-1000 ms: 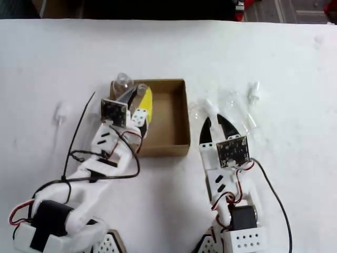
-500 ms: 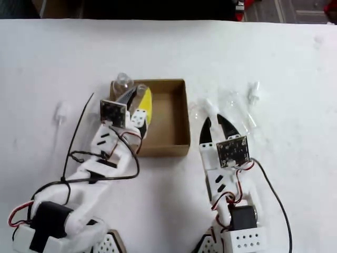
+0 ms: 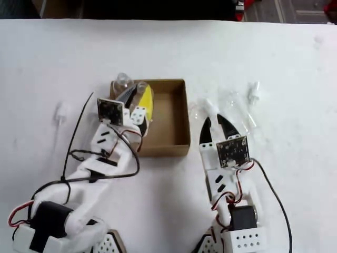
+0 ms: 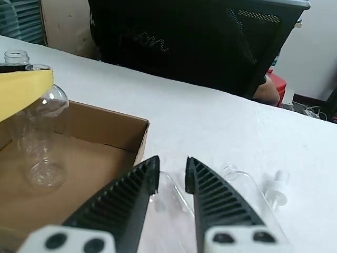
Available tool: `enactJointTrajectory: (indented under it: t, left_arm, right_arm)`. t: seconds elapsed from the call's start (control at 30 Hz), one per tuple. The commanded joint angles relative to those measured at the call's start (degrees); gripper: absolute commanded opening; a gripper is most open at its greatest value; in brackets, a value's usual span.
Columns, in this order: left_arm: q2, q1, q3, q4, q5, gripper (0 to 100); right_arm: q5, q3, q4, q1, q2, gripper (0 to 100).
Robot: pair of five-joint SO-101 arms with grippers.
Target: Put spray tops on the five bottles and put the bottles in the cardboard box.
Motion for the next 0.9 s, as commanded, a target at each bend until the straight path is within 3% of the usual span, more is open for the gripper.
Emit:
enactJointTrajectory:
  t: [0.0, 0.1, 0.33, 0.5, 0.73, 0.87]
  left_arm:
    - [2.95, -0.31, -5.10, -0.97, 0.35, 2]
    - [7.16, -0.31, -7.12, -1.49, -0.79, 2]
    - [8.48, -0.31, -3.87, -11.08, -0.79, 2]
    - [8.48, -0.40, -3.60, -11.08, -0.79, 3]
    - [8.48, -0.31, -3.52, -7.21, -0.62, 15]
    - [8.40, -0.48, -3.52, -6.95, -0.70, 14]
  right_arm:
    - [0.53, 0.44, 0.31, -0.66, -0.13, 6.9]
    - [0.53, 0.44, 0.31, -0.66, -0.13, 6.9]
    - [0.53, 0.44, 0.31, -0.66, -0.13, 7.0]
    - [0.53, 0.44, 0.31, -0.66, -0.13, 7.0]
    - [0.53, 0.44, 0.31, -0.66, -0.13, 7.0]
    - [0.53, 0.44, 0.31, -0.66, -0.13, 7.0]
